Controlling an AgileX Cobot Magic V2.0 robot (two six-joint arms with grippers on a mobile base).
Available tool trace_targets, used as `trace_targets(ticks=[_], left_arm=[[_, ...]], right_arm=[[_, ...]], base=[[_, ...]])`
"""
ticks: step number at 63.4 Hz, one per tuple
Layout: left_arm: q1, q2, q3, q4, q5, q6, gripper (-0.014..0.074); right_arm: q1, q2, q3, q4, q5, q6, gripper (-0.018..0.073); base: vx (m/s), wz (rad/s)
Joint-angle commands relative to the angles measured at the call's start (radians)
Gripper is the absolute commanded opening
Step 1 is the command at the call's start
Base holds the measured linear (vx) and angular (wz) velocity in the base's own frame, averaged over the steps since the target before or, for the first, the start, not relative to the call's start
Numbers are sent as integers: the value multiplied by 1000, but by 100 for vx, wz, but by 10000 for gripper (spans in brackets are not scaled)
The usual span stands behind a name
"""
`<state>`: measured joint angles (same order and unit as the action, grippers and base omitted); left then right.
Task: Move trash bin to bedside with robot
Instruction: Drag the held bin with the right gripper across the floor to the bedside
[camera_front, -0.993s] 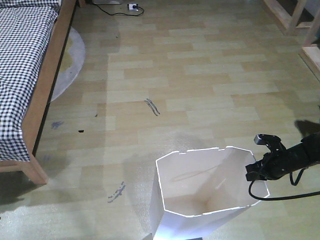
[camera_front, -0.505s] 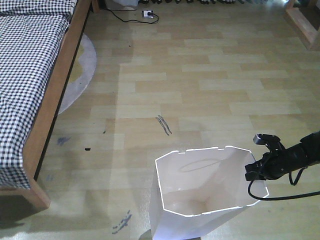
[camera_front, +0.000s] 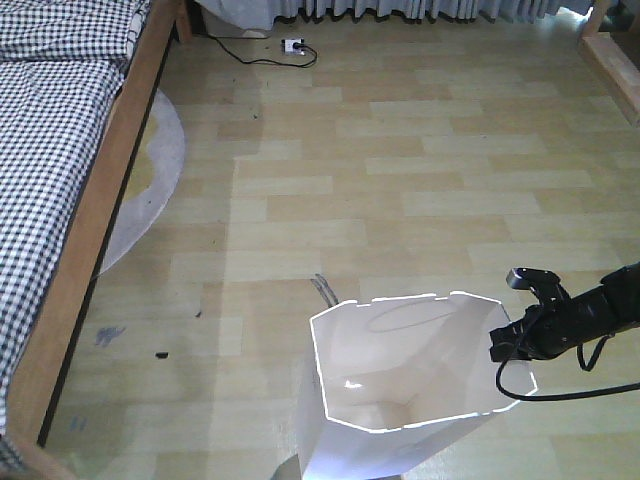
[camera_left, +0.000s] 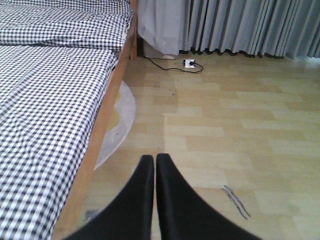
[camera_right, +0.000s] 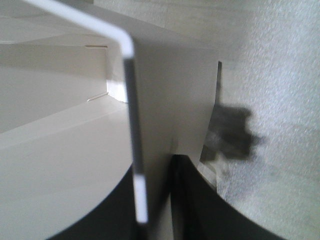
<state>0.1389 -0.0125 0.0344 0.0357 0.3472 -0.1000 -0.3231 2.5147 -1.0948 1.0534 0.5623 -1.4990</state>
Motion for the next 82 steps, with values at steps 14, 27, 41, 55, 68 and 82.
trace_targets(ticks=[14, 27, 41, 55, 68, 82], left_arm=[[-3, -14, 3, -2, -66, -4, -6], [-3, -14, 3, -2, -66, -4, -6], [-3, -14, 3, -2, -66, -4, -6], [-3, -14, 3, -2, -66, -4, -6], [-3, -14, 3, -2, -66, -4, -6], [-3, -14, 3, -2, -66, -4, -6]], right_arm=[[-2, -76, -10, 46, 193, 9, -5], [-2, -76, -10, 46, 193, 9, -5], [-2, -76, -10, 46, 193, 9, -5], [-2, -76, -10, 46, 193, 9, -5], [-2, -76, -10, 46, 193, 9, -5], [-2, -76, -10, 46, 193, 9, -5]], base=[[37, -6], [38, -4], [38, 0], [36, 2], [32, 3], [31, 2]])
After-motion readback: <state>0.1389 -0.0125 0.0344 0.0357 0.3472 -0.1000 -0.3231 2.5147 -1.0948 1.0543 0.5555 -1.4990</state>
